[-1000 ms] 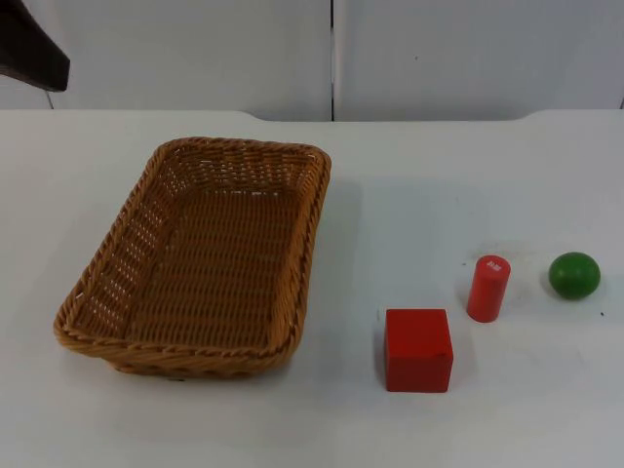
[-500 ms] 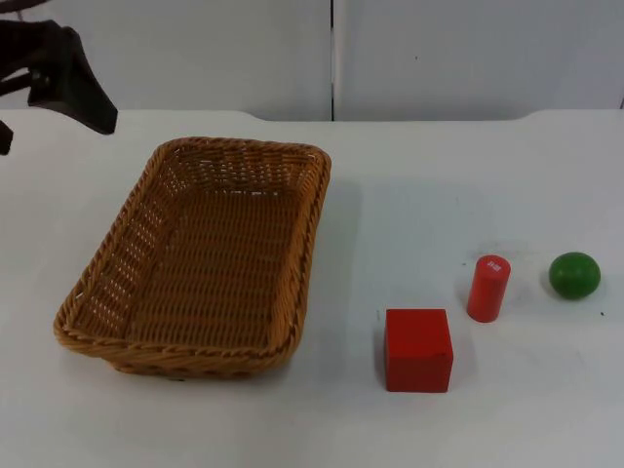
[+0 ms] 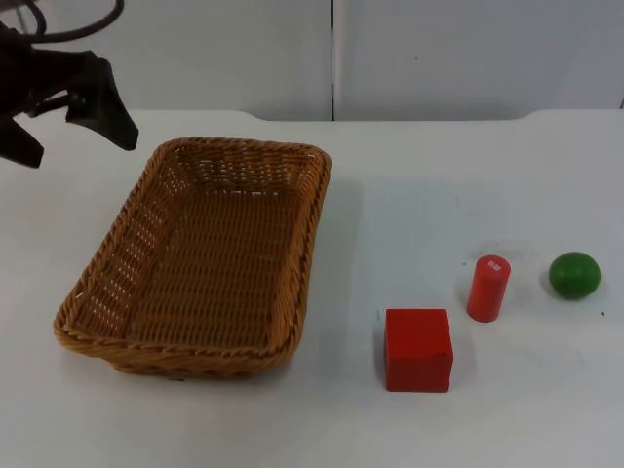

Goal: Pick up the basket with the left hand and place the object to the left of the red cylinder into the basket with the right hand.

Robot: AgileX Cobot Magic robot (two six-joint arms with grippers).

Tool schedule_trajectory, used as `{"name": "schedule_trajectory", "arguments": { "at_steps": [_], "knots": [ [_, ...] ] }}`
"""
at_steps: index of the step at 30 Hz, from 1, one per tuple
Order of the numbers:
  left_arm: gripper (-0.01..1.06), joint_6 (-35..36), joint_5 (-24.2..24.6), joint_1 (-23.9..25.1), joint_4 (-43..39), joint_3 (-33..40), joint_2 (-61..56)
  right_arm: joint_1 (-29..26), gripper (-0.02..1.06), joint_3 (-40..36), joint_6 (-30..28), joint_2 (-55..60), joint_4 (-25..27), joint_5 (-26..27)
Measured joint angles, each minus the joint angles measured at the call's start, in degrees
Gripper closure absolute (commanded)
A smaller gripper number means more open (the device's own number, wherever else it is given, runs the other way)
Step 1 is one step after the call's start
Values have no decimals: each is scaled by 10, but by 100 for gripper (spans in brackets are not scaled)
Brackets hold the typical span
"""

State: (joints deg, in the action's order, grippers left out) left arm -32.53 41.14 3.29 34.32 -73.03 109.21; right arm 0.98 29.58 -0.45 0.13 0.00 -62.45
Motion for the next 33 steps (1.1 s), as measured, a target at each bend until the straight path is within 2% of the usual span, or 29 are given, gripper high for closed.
{"name": "schedule_trajectory", "arguments": {
  "at_steps": [17, 22, 33],
  "knots": [
    [7, 5, 48, 0, -11, -71, 110, 0, -1, 0, 0, 0, 0, 1],
    [7, 27, 82, -2, -28, -114, 151, 0, -1, 0, 0, 0, 0, 1],
    [7, 43, 88, -19, -51, -139, 193, 0, -1, 0, 0, 0, 0, 1]
  ]
}}
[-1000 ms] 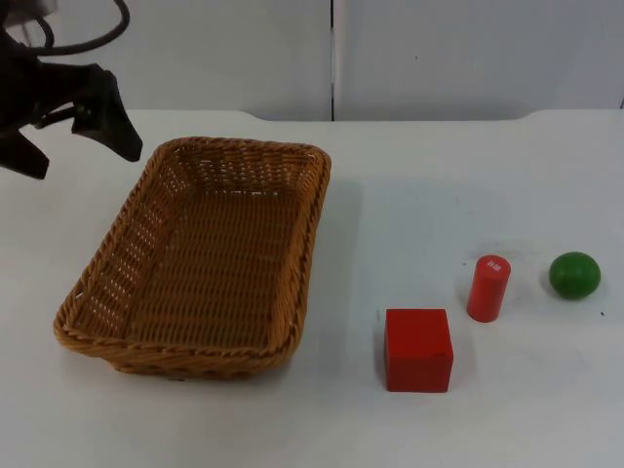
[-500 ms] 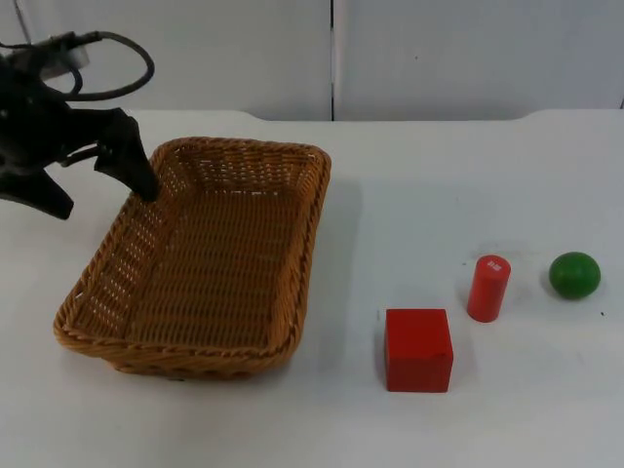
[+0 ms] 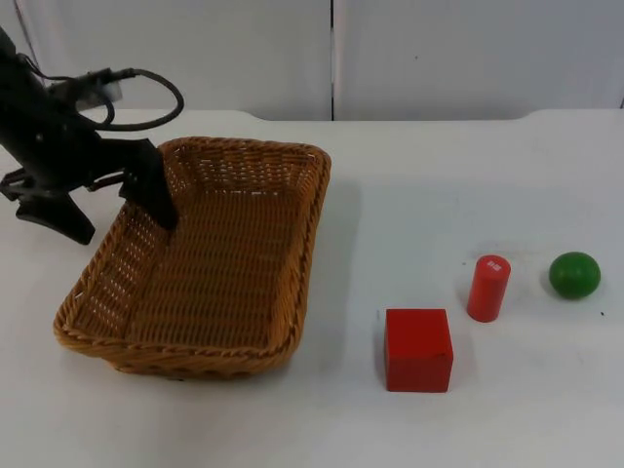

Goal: Pick up the basket with the left hand and place the object to the left of the red cylinder into the basket with the right hand.

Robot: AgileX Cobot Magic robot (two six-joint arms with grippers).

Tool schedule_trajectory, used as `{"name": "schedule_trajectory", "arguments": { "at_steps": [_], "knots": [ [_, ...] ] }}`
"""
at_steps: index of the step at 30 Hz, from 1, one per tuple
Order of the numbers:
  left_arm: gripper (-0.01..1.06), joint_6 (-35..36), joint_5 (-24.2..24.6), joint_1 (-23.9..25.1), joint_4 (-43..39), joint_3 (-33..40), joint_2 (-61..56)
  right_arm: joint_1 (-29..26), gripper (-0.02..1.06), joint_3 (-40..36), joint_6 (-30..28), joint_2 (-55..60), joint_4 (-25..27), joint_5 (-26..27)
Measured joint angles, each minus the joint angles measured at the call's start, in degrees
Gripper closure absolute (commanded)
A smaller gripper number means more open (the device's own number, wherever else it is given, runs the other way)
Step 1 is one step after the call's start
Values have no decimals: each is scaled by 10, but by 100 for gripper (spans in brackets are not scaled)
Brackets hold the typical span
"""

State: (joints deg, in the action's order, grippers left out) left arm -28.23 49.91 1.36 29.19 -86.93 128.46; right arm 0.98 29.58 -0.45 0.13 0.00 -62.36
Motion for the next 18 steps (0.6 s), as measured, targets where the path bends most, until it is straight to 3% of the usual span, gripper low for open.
{"name": "schedule_trajectory", "arguments": {
  "at_steps": [18],
  "knots": [
    [7, 2, -7, 0, -1, -1, 25, 0, -1, 0, 0, 0, 0, 0]
  ]
}}
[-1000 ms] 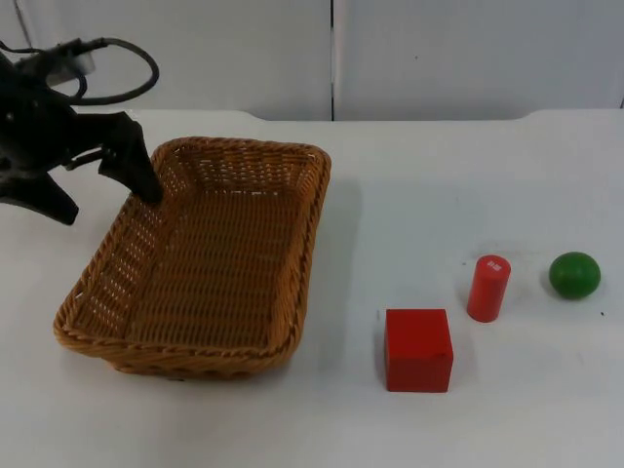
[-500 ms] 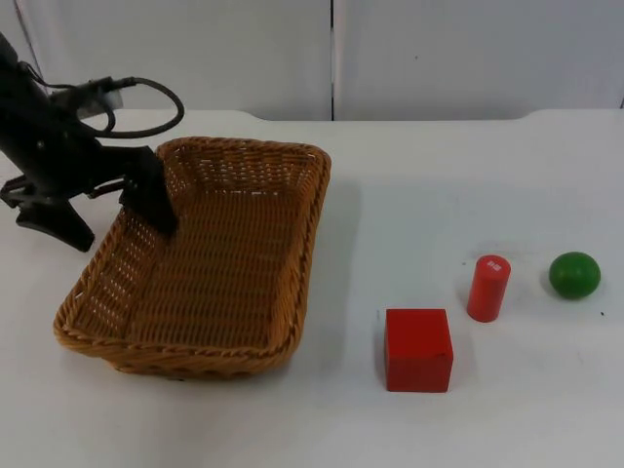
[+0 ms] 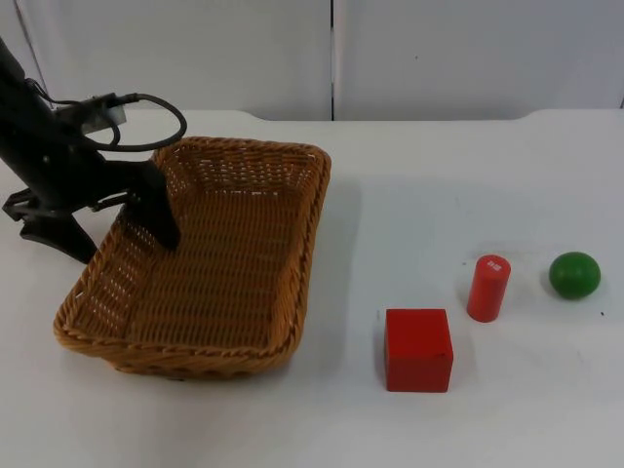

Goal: Pick up the basket with the left hand and place the object to the left of the red cylinder into the basket with the right hand.

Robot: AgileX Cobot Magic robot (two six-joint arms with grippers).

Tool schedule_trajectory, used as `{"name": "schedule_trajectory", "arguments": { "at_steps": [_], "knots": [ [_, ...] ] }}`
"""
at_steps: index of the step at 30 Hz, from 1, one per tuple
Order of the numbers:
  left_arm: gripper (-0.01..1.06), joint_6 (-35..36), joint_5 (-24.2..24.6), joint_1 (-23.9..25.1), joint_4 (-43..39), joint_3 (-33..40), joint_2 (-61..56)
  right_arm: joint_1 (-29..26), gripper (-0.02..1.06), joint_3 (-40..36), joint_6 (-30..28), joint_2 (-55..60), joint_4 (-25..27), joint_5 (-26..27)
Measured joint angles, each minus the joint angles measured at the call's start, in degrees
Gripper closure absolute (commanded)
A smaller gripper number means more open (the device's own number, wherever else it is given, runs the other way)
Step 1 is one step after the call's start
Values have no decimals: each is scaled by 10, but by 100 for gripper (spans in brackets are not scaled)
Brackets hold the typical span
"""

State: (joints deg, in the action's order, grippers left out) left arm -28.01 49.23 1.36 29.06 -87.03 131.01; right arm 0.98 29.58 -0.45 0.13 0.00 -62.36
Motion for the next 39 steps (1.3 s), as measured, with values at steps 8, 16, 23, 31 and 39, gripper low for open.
{"name": "schedule_trajectory", "arguments": {
  "at_steps": [8, 16, 23, 31, 39],
  "knots": [
    [27, 7, 0, 0, -5, -4, 6, 0, -1, 0, 0, 0, 0, 0],
    [49, 20, 7, 0, -7, -4, 9, 0, -1, 0, 0, 0, 0, 0],
    [80, 23, 20, 0, 12, -4, 9, 0, -1, 0, 0, 0, 0, 0],
    [105, 23, 28, 0, 23, -4, 9, 0, -1, 0, 0, 0, 0, 0],
    [105, 40, 53, 0, 35, -4, 1, 0, -1, 0, 0, 0, 0, 0]
  ]
}}
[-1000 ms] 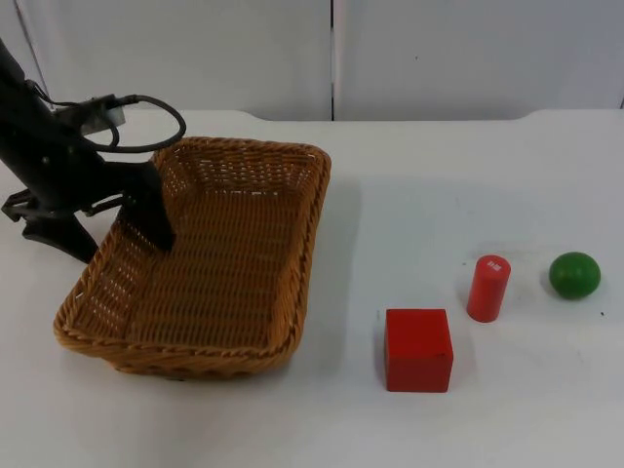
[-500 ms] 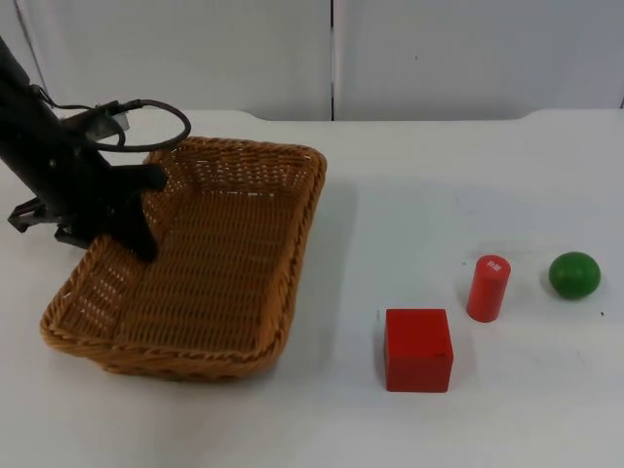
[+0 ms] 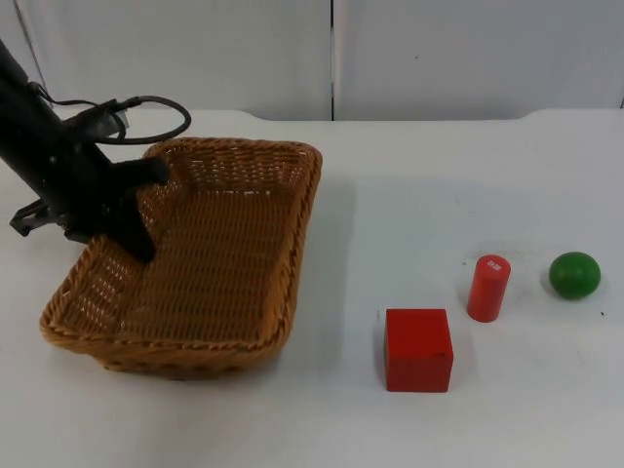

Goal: Pick up the basket with the left hand and place the object to the left of the red cylinder into the basket with the right hand.

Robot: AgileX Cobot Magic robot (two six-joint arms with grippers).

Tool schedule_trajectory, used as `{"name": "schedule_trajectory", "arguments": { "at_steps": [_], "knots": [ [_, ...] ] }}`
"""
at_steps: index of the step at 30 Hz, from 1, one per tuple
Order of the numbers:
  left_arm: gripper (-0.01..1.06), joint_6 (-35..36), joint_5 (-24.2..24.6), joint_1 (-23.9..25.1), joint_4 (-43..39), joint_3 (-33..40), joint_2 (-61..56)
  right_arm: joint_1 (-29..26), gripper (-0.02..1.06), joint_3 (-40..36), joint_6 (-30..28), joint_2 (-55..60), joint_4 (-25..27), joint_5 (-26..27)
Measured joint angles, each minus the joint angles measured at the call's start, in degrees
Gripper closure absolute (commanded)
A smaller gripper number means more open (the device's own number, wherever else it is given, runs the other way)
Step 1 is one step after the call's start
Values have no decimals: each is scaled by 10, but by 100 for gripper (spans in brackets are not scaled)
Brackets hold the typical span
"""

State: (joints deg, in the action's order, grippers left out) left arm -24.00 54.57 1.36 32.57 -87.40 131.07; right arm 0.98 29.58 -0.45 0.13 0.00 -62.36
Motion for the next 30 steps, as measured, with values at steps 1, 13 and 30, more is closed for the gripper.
{"name": "schedule_trajectory", "arguments": {
  "at_steps": [1, 13, 30],
  "knots": [
    [105, 3, 7, 0, 0, 1, -7, 0, -1, 0, 0, 0, 0, 0],
    [105, 25, 48, -15, -2, 47, -140, 0, -1, 0, 0, 0, 0, 0],
    [105, 80, 133, -18, -47, 172, -368, 0, -1, 0, 0, 0, 0, 0]
  ]
}}
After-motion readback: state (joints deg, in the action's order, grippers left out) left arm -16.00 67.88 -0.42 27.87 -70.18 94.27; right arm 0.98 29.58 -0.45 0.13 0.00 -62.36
